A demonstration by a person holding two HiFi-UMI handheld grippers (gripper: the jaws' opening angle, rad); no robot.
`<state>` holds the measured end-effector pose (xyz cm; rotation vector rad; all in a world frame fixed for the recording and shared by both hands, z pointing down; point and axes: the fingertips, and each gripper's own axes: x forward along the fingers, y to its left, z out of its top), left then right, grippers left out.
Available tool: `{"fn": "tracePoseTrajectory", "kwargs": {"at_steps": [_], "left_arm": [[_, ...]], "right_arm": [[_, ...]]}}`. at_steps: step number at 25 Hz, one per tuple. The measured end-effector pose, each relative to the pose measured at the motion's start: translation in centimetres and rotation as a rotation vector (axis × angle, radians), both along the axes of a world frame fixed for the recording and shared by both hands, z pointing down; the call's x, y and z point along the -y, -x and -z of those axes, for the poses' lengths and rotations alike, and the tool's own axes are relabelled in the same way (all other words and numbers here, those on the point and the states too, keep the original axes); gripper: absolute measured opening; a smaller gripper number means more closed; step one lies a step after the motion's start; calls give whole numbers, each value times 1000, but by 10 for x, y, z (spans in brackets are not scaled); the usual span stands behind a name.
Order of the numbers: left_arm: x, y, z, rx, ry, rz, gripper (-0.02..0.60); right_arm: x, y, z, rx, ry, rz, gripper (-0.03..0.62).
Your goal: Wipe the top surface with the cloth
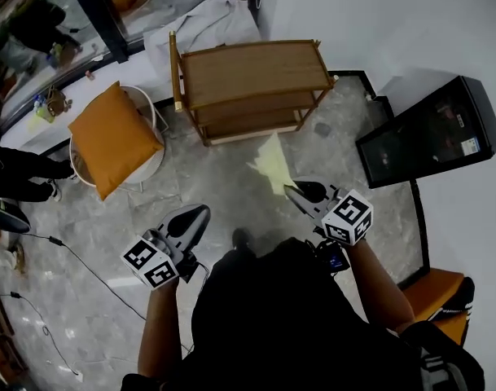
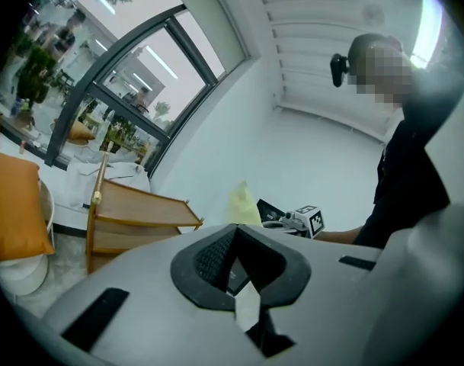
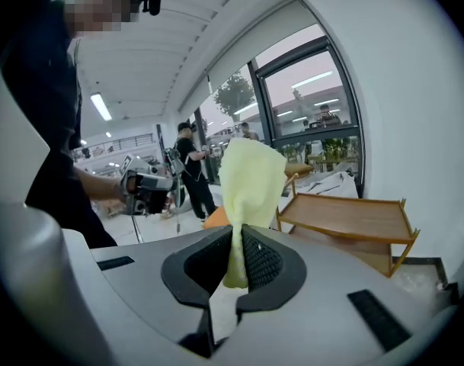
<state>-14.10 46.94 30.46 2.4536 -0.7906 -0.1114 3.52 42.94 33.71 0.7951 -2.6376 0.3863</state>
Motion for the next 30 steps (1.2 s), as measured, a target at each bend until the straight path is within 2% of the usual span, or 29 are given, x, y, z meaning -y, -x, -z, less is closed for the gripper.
{"fn": "tracePoseTrajectory", "kwargs": {"at_steps": [3, 7, 11, 15, 19, 21, 24, 30], "left_arm": [[36, 6, 1, -31, 5, -17, 11], [78, -9, 5, -49, -16, -42, 11], [125, -24, -1, -28, -7, -50, 11], [185, -38, 3, -4, 1, -3, 11], [242, -51, 11, 76, -15, 34, 11], [269, -49, 12, 118, -3, 60, 11], [301, -48, 13, 144, 3, 101, 11], [346, -26, 8, 173, 40, 181, 11]], "right_arm": [[35, -11, 2, -42, 4, -57, 34], [81, -19, 5, -4, 9, -105, 33], [126, -8, -6, 18, 16, -46, 34], [188, -15, -13, 27, 29, -1, 34], [251, -21, -8, 39, 48, 66, 34], [285, -18, -3, 48, 47, 99, 34], [328, -10, -6, 65, 59, 135, 34], [372, 20, -41, 52, 159, 179, 34]]}}
